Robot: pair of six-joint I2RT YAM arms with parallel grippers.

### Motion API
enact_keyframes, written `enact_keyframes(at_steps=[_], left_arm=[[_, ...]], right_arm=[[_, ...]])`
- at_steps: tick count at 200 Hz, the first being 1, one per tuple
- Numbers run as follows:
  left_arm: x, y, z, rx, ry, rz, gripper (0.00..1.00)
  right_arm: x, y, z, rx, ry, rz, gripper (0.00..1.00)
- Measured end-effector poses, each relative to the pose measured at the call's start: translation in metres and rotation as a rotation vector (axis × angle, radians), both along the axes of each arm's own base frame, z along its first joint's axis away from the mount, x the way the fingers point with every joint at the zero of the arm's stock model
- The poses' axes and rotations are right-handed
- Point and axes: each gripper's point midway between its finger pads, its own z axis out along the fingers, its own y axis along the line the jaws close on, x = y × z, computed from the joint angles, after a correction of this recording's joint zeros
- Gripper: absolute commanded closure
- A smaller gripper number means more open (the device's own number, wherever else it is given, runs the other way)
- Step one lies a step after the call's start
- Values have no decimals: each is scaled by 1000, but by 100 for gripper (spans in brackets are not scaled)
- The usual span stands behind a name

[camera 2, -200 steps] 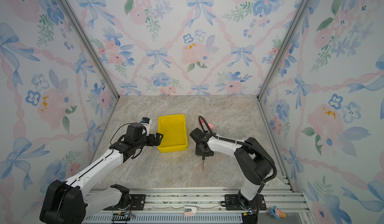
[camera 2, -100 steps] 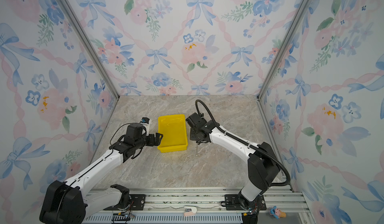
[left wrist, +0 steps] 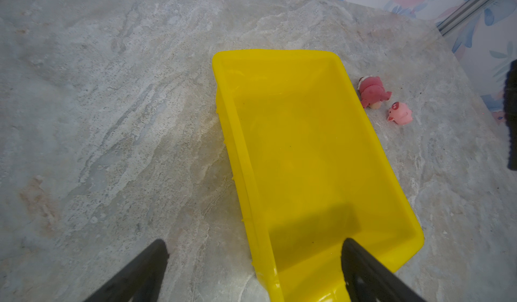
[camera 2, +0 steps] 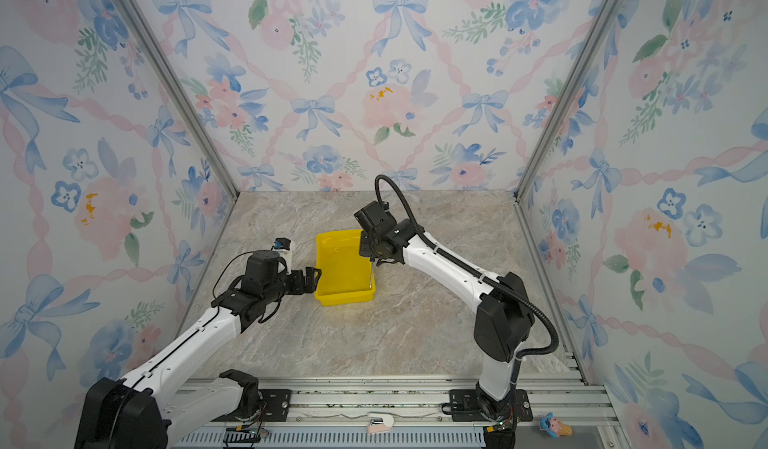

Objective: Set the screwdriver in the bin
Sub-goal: 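Carry the screwdriver with the right gripper over the yellow bin, then lower the screwdriver into the bin and open the right gripper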

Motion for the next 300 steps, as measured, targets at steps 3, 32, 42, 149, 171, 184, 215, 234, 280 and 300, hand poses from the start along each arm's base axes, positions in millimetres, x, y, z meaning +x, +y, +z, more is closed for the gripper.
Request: enact_keyframes(at_steps=[3,32,42,149,171,184,215,234,280,300], left_arm=[[0,0,0,-3,0,2,3],[-4,1,4,-21,-6,14,3],[-5,2,4,-24,-6,18,2],[-9,5,4,-59,7,56,2],[-11,7,1,-59,11,65,2],[-12,7,1,-57,11,69,2],[-13,8,0,-69,14,79,3],[-14,9,0,-71,15,82,2],[-14,11,-1,-67,13,97,2],[-14,12,1,-68,7,106,3]], right_arm=[[2,2,-1,1,1,1,100],[14,20,-9,21,9,16,100],[17,26,-12,30,13,23,100],[49,77,-58,45,49,63,100],[48,86,-72,27,68,82,100],[48,90,-77,15,76,92,100],[46,94,-89,-9,92,106,100],[46,93,-96,-23,101,111,100],[43,91,-120,-71,139,123,100],[41,88,-128,-90,156,127,100]])
